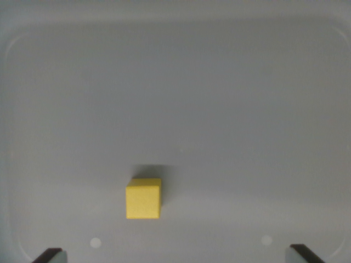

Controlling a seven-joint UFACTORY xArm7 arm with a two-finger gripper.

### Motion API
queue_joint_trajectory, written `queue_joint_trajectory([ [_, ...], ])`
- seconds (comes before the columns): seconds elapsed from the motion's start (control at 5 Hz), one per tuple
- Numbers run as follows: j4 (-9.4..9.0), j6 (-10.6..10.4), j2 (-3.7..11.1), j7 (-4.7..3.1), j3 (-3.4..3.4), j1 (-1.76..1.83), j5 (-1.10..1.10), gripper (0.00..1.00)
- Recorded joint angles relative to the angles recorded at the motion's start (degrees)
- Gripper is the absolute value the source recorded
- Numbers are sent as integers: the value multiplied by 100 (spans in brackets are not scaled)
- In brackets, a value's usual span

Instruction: Pick yellow cube

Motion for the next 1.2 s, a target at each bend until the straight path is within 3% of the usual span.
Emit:
queue_joint_trajectory([
  [1.2, -89, -109, 18, 0, 7, 5, 7, 0],
])
